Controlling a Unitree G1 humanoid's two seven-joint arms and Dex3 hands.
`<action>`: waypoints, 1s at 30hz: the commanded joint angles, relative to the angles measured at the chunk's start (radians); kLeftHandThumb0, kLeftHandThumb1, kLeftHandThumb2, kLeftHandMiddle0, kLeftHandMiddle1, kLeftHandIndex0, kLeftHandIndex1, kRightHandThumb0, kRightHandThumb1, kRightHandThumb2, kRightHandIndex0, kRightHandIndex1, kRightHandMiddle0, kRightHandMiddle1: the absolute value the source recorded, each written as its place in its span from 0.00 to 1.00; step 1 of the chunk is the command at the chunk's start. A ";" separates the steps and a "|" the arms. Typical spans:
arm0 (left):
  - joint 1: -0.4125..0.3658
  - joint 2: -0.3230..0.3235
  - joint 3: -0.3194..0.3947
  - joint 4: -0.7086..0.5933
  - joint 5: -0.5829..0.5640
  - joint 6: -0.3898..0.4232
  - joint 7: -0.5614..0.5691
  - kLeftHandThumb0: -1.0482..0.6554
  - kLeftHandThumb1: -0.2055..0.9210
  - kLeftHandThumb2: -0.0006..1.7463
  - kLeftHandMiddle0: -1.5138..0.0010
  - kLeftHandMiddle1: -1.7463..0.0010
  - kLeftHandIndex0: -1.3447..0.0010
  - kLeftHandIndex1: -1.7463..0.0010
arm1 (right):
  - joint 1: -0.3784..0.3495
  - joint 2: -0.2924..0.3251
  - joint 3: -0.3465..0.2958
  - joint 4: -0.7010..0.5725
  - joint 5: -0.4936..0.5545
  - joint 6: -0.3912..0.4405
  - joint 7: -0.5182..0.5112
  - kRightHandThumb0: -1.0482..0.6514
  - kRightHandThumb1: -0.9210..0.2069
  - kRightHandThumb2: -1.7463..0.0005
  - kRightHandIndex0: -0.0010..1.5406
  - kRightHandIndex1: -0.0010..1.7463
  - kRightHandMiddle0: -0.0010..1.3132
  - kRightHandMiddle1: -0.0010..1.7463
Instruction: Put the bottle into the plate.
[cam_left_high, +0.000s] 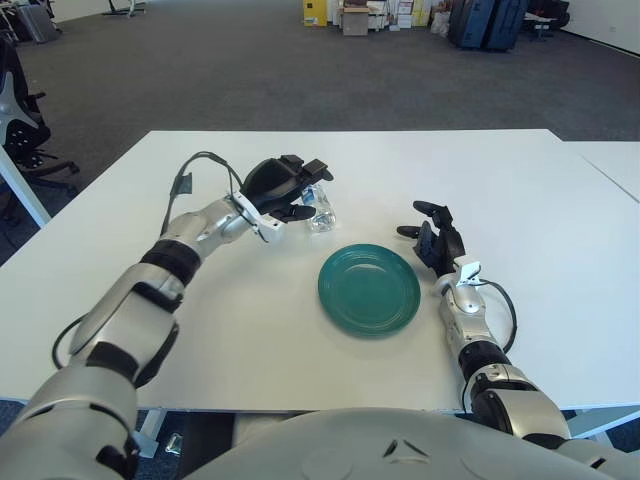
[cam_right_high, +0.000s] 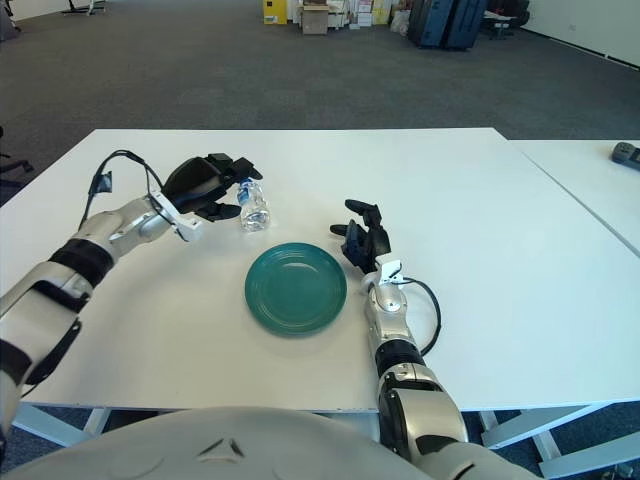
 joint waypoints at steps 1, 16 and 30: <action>-0.096 -0.099 -0.030 0.215 0.024 0.066 0.092 0.05 1.00 0.52 0.68 0.60 0.90 0.38 | 0.124 0.007 -0.012 0.097 0.009 0.032 -0.008 0.20 0.00 0.50 0.34 0.48 0.00 0.61; -0.126 -0.251 -0.064 0.428 -0.007 0.274 0.039 0.07 1.00 0.51 0.83 0.95 1.00 0.67 | 0.129 -0.003 -0.016 0.098 0.013 0.031 0.001 0.20 0.00 0.49 0.35 0.48 0.01 0.61; -0.111 -0.300 -0.052 0.450 -0.038 0.326 -0.037 0.06 1.00 0.54 0.91 1.00 1.00 0.83 | 0.136 -0.001 -0.012 0.097 0.007 0.020 -0.005 0.20 0.00 0.49 0.36 0.49 0.01 0.61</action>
